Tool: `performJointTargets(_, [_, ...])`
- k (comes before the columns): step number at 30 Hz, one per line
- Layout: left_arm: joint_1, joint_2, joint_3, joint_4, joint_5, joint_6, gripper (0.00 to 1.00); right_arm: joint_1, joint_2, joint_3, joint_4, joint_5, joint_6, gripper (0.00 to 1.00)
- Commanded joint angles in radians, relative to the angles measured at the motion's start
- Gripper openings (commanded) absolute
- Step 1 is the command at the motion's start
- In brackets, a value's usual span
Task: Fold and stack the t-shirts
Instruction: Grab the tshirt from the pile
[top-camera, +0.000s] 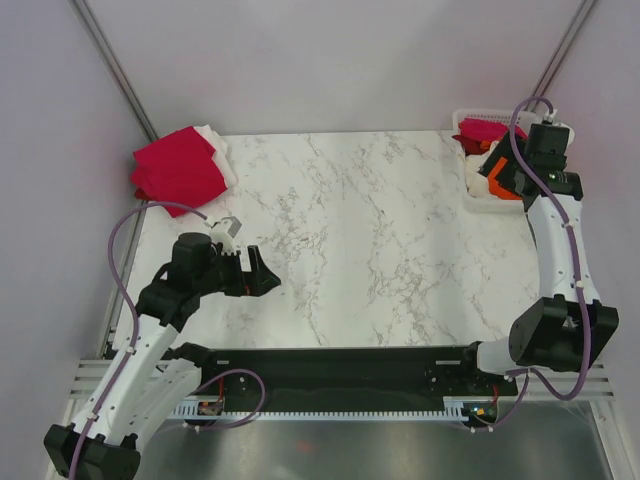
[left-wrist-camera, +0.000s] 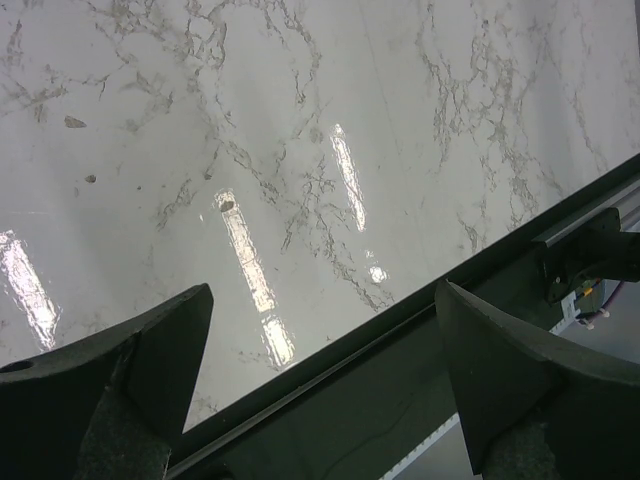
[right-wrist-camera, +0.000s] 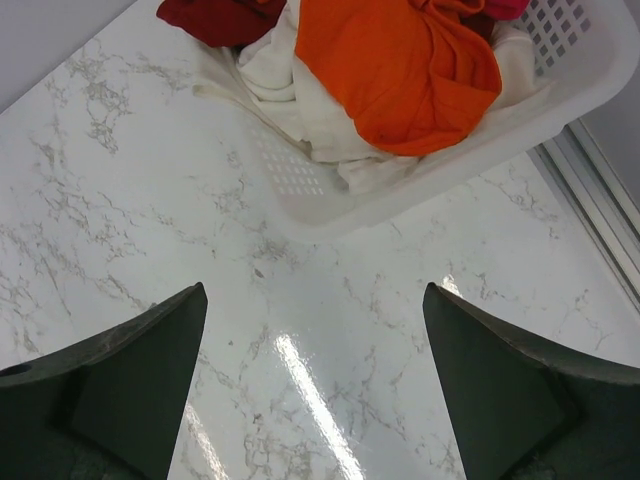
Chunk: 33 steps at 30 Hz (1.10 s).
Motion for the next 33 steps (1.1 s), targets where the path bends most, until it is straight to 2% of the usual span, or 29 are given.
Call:
performJointTargets(1, [-0.004, -0.008, -0.002, 0.021, 0.023, -0.027, 1.00, -0.004, -0.032, -0.048, 0.083, -0.001, 0.029, 0.98])
performJointTargets(9, [-0.004, -0.050, -0.005, 0.021, 0.023, -0.027, 1.00, -0.005, 0.026, -0.020, 0.150, -0.044, 0.054, 0.98])
performJointTargets(18, [-0.004, -0.059, -0.007, 0.021, 0.023, -0.027, 1.00, -0.070, 0.212, 0.145, 0.158, -0.056, 0.071, 0.94])
performJointTargets(24, [-0.004, -0.062, -0.007, 0.021, 0.023, -0.027, 1.00, -0.093, 0.367, 0.255, 0.169, -0.085, 0.074, 0.79])
performJointTargets(25, [-0.004, -0.064, -0.008, 0.021, 0.023, -0.027, 1.00, -0.093, 0.385, 0.285, 0.169, -0.100, 0.074, 0.72])
performJointTargets(29, [-0.004, -0.062, -0.008, 0.021, 0.023, -0.027, 1.00, -0.094, 0.476, 0.349, 0.172, -0.107, 0.075, 0.56])
performJointTargets(31, [-0.004, -0.062, -0.010, 0.021, 0.023, -0.027, 1.00, -0.093, 0.517, 0.375, 0.172, -0.130, 0.074, 0.55])
performJointTargets(32, [-0.004, -0.061, -0.008, 0.175, 0.112, -0.045, 1.00, -0.094, 0.530, 0.382, 0.172, -0.127, 0.074, 0.55])
performJointTargets(33, [-0.004, -0.061, -0.008, 0.178, 0.111, -0.045, 1.00, -0.093, 0.551, 0.396, 0.173, -0.125, 0.075, 0.55])
